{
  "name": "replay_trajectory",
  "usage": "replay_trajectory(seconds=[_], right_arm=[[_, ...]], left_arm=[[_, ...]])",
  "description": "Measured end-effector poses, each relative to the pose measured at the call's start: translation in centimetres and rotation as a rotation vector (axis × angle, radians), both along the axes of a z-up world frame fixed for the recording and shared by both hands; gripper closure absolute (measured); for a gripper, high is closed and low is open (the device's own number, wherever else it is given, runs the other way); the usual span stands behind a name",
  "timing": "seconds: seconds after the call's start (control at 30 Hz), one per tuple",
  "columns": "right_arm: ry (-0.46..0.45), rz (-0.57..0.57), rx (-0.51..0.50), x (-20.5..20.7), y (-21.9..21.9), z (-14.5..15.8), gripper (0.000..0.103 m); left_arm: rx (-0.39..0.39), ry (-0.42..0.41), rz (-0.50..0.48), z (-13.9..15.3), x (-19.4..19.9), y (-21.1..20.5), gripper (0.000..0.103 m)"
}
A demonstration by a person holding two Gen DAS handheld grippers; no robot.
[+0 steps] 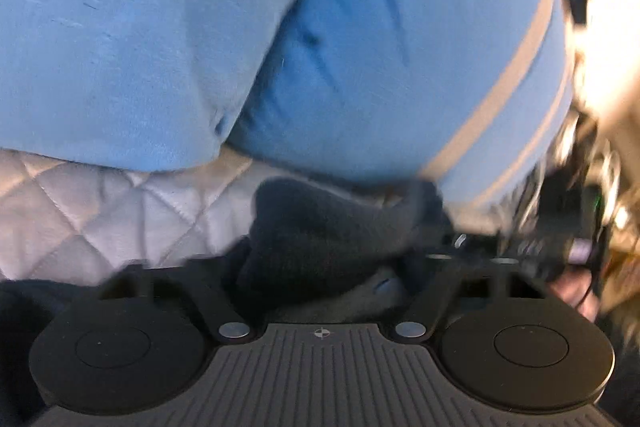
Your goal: Fold clothes
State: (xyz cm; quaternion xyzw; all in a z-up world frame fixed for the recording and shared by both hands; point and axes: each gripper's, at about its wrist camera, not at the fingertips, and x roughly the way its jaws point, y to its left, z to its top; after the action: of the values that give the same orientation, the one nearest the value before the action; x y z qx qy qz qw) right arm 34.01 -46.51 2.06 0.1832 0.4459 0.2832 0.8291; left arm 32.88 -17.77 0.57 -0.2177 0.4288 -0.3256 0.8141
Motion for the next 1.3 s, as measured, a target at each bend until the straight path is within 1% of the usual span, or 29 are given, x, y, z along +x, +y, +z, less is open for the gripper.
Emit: replay_trajectory(seconds=[0.03, 0.07, 0.1, 0.2, 0.3, 0.33, 0.37, 0.4, 0.43, 0.47, 0.5, 0.53, 0.57, 0.6, 0.63, 0.67, 0.7, 0.73, 0.77, 0.8, 0.9, 0.97, 1.03, 1.1, 1.17, 1.2, 1.23, 1.3], right_arm=[[-0.039, 0.003, 0.008, -0.5, -0.2, 0.6, 0.068], [-0.092, 0.012, 0.01, -1.2, -0.2, 1.4, 0.069], [-0.147, 0.022, 0.007, -1.9, -0.2, 2.2, 0.069], [-0.348, 0.056, -0.057, -4.0, 0.6, 4.6, 0.07], [-0.519, 0.065, -0.112, -5.4, 1.1, 6.1, 0.071], [-0.555, 0.063, -0.12, -5.5, 1.3, 6.3, 0.071], [-0.581, 0.059, -0.13, -5.5, 1.4, 6.4, 0.071], [-0.583, 0.052, -0.146, -5.2, 1.6, 6.2, 0.071], [-0.584, 0.044, -0.161, -4.9, 1.9, 6.1, 0.071], [-0.577, 0.036, -0.182, -4.6, 2.2, 5.8, 0.07], [-0.55, 0.027, -0.218, -4.2, 2.7, 5.3, 0.067], [-0.524, 0.018, -0.257, -3.8, 3.3, 4.8, 0.055], [-0.501, 0.008, -0.303, -3.6, 3.9, 4.3, 0.042], [-0.478, -0.002, -0.349, -3.3, 4.5, 3.9, 0.033], [-0.463, -0.007, -0.385, -3.2, 5.0, 3.6, 0.032], [-0.472, -0.003, -0.393, -3.3, 5.2, 3.6, 0.031], [-0.482, 0.004, -0.396, -3.5, 5.1, 3.9, 0.023], [-0.491, 0.009, -0.403, -3.6, 4.8, 4.2, 0.017], [-0.502, 0.019, -0.413, -3.7, 4.4, 4.6, 0.011], [-0.511, 0.028, -0.426, -3.8, 3.9, 5.0, 0.01], [-0.528, 0.046, -0.482, -4.1, 1.9, 6.2, 0.007], [-0.537, 0.058, -0.519, -4.3, 0.4, 7.0, 0.006], [-0.533, 0.068, -0.56, -4.5, -1.2, 7.6, 0.006], [-0.52, 0.064, -0.595, -4.9, -3.2, 7.9, 0.006], [-0.504, 0.048, -0.619, -5.1, -5.3, 8.0, 0.006], [-0.499, 0.039, -0.627, -5.4, -6.5, 8.0, 0.006], [-0.494, 0.032, -0.634, -5.7, -7.5, 7.9, 0.006], [-0.486, 0.022, -0.639, -6.0, -8.5, 7.8, 0.006]], left_arm=[[-0.014, -0.011, 0.041, 0.5, -0.2, 0.4, 0.074], [-0.032, -0.035, 0.063, 1.1, -0.4, 0.7, 0.075], [-0.029, -0.082, 0.078, 2.0, -0.9, 0.8, 0.077], [0.034, -0.244, 0.091, 4.9, -2.6, 0.0, 0.082], [0.096, -0.404, 0.096, 7.0, -3.8, -0.7, 0.084], [0.123, -0.456, 0.099, 7.5, -4.2, -0.9, 0.084], [0.158, -0.498, 0.102, 7.4, -4.7, -1.6, 0.084], [0.198, -0.536, 0.106, 6.9, -5.3, -2.6, 0.084], [0.262, -0.556, 0.108, 6.4, -5.4, -3.6, 0.084], [0.338, -0.559, 0.107, 5.9, -5.1, -4.5, 0.084], [0.403, -0.558, 0.102, 5.5, -5.1, -5.1, 0.083], [0.468, -0.546, 0.098, 4.8, -5.0, -5.8, 0.082], [0.507, -0.524, 0.103, 4.1, -4.6, -6.3, 0.081], [0.533, -0.5, 0.112, 3.4, -4.3, -6.5, 0.076], [0.558, -0.476, 0.122, 2.8, -4.0, -6.7, 0.067], [0.566, -0.447, 0.132, 2.5, -3.7, -6.6, 0.061], [0.565, -0.415, 0.143, 2.4, -3.3, -6.3, 0.047], [0.554, -0.394, 0.144, 2.7, -3.2, -5.7, 0.034], [0.537, -0.379, 0.139, 3.1, -3.1, -5.0, 0.031], [0.521, -0.363, 0.134, 3.6, -2.9, -4.2, 0.03], [0.402, -0.361, 0.07, 5.7, -3.3, -0.4, 0.028], [0.365, -0.372, 0.033, 7.1, -3.4, 2.5, 0.027], [0.401, -0.383, 0.043, 7.6, -3.7, 5.8, 0.027], [0.488, -0.354, 0.037, 7.4, -3.7, 7.2, 0.027], [0.594, -0.315, -0.007, 6.3, -3.7, 7.9, 0.027], [0.633, -0.306, -0.031, 5.8, -3.9, 8.1, 0.027], [0.664, -0.303, -0.054, 5.2, -4.2, 8.2, 0.027], [0.703, -0.314, -0.122, 4.0, -4.8, 8.3, 0.027]])
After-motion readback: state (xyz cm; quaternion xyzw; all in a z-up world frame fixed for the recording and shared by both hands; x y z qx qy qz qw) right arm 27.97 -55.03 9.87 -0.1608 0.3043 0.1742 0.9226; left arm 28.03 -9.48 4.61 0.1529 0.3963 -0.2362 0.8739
